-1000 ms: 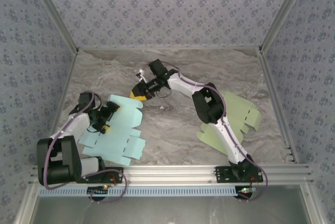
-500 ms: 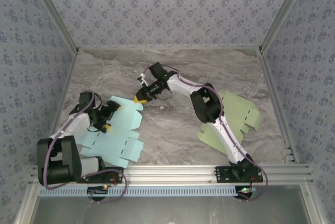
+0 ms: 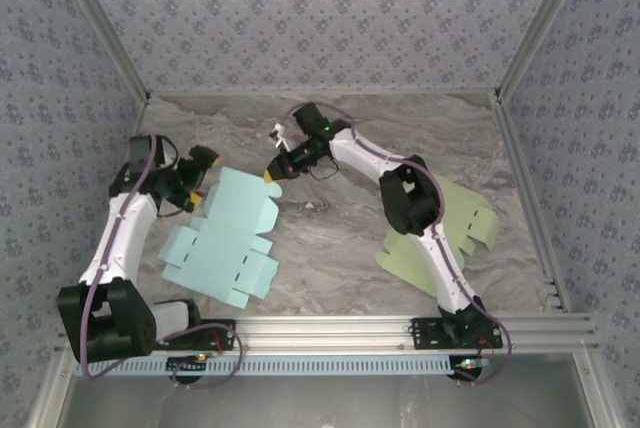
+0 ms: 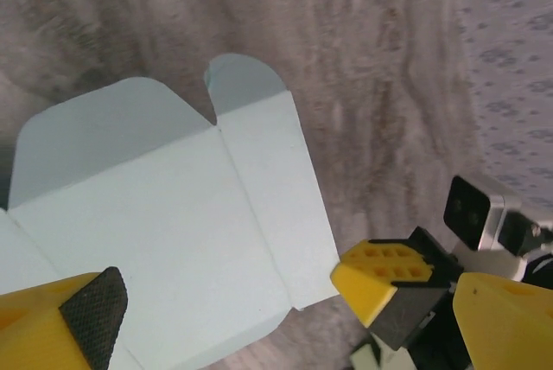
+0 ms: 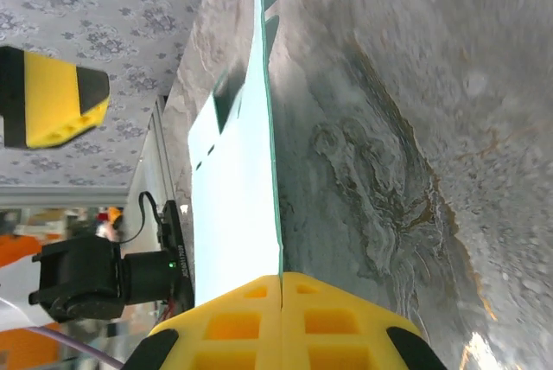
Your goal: Fold the paper box
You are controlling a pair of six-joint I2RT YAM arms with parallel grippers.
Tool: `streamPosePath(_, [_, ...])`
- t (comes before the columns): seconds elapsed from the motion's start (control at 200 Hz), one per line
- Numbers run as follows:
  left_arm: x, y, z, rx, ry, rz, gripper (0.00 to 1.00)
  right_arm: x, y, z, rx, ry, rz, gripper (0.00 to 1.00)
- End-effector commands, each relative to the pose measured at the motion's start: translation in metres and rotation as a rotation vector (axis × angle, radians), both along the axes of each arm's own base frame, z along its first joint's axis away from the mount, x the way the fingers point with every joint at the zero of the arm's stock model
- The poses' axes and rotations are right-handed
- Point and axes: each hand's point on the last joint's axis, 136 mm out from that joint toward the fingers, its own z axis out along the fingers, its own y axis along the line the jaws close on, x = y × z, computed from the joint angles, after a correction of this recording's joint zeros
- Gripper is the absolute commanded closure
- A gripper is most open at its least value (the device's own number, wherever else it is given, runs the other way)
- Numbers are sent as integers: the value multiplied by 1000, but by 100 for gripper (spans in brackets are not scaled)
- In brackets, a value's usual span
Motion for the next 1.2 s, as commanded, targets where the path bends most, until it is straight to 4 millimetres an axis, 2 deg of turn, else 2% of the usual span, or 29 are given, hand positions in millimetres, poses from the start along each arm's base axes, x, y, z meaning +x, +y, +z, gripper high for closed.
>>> streamPosePath(0.0, [-18,-14,19,-100,111,15,1,10,-33,70,-45,-331,-5,100])
streamPosePath(0.09, [-15,-20,44,-112,89,18,1,15,-49,91,-122,-514,-8,100])
streamPosePath(0.17, [-11,-25,62,-121,82,46,1,9,-57,103,-200,-663,40,100])
streamPosePath(0.315, [-11,-30,61,-153,211,160,1,-5,-61,113,-342,-879,114,100])
streamPosePath(0.41, [2,-45,71,-202,186,137,1,-12,-61,118,-412,-1010,131,100])
streamPosePath(0.55, [7,-62,85,-176,173,120,1,-22,-52,128,-513,-1179,140,100])
streamPosePath(0.64, [8,-68,83,-167,199,104,4,-28,-46,138,-549,-1265,153,100])
streamPosePath(0.77, [4,-71,68,-162,259,97,14,-36,-42,157,-523,-1320,141,100])
streamPosePath(0.825, [1,-69,63,-143,276,89,20,-38,-41,164,-517,-1337,132,100])
streamPosePath(1.024, [-7,-62,58,-104,293,102,29,-48,-37,179,-520,-1397,139,100])
streamPosePath(1.109, [-7,-63,59,-116,294,106,41,-50,-35,186,-526,-1428,131,100])
streamPosePath(1.164, [-6,-65,60,-129,293,101,45,-50,-33,191,-540,-1457,117,100])
streamPosePath(1.199, [-6,-66,62,-135,290,96,50,-47,-33,195,-556,-1482,100,100])
